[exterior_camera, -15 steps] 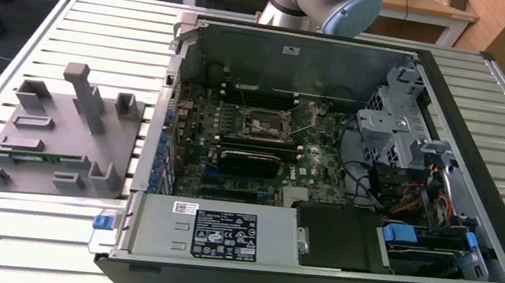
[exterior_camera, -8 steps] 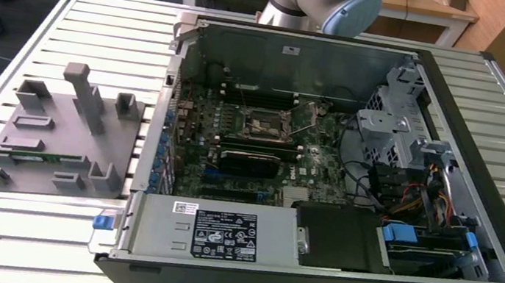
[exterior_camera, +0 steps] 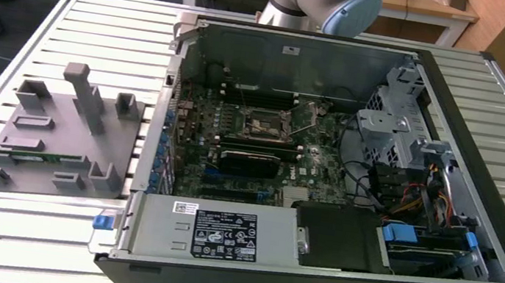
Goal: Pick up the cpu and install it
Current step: 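Pick up the cpu and move it towards the insertion slot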
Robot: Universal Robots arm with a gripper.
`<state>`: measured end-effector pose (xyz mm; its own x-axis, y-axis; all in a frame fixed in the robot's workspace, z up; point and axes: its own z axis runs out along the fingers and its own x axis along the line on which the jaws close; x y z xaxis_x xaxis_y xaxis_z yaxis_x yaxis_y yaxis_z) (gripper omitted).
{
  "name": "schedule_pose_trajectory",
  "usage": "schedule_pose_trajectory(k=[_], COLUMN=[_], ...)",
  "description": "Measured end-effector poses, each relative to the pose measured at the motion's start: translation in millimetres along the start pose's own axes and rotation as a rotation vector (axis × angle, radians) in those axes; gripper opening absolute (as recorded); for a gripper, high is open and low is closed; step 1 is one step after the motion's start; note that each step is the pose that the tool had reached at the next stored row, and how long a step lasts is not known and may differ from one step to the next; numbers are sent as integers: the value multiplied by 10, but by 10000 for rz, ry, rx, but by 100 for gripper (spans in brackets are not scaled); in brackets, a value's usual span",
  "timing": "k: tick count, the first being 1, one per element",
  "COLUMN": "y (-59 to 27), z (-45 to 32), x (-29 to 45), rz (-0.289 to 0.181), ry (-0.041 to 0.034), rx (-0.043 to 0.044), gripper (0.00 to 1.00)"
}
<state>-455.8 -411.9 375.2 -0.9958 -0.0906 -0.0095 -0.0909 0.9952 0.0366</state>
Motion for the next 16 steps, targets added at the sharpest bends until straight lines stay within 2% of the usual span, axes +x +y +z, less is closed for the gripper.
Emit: schedule_pose_trajectory(k=[16], y=[3], z=[-83], x=[-1], rz=[0], ry=[0], rx=[0], gripper=[53])
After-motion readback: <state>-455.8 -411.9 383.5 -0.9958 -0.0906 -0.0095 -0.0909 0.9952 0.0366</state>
